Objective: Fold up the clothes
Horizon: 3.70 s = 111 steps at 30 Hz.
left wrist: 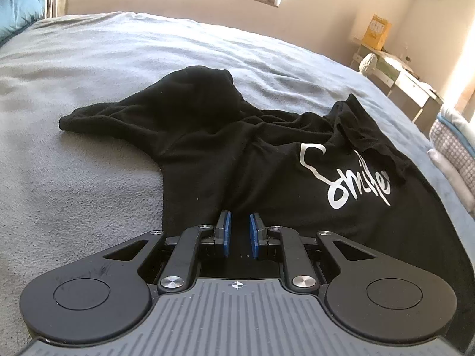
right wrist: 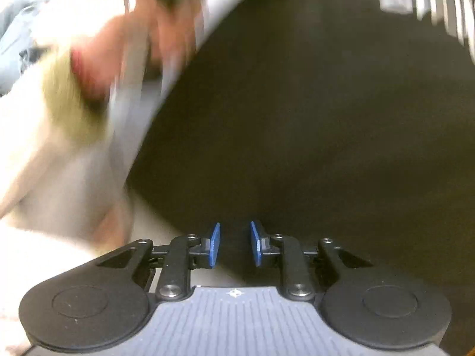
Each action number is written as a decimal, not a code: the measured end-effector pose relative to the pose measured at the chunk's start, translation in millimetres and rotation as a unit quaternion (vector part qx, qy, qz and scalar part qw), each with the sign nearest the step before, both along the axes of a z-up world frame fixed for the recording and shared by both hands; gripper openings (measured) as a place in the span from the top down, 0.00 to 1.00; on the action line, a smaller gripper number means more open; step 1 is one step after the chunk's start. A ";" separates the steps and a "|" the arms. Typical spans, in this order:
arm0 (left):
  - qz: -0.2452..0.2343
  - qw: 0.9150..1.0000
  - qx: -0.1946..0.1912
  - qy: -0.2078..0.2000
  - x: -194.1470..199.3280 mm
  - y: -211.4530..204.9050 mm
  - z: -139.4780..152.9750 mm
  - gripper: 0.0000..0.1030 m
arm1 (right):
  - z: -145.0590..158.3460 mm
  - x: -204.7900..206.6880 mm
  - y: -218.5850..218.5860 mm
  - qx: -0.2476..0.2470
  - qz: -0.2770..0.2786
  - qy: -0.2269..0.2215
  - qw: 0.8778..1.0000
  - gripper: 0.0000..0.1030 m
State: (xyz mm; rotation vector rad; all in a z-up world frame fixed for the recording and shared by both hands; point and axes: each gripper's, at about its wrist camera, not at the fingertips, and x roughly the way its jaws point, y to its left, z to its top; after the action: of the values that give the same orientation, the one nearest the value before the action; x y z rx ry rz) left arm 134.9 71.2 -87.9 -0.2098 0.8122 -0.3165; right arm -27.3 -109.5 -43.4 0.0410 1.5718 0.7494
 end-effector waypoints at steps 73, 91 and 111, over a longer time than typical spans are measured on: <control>-0.255 0.960 0.096 0.069 -215.4 -72.2 14.8 0.74 | -18.9 -78.7 -179.6 -0.029 -0.149 -0.159 0.976 0.89; -0.293 0.946 0.127 0.047 -235.1 -74.4 22.4 0.69 | 14.6 -86.3 -109.2 -0.015 0.015 -0.238 0.971 0.84; -0.311 0.942 0.123 0.035 -240.1 -80.1 18.7 0.69 | -8.9 -108.8 -38.3 -0.062 0.219 -0.361 0.904 0.84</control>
State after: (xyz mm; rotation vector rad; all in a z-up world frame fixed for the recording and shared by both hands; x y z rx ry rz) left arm -105.3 -8.9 -69.2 0.2830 0.9680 -0.7989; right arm -136.1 -147.8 -52.3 -0.6390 0.9057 0.8757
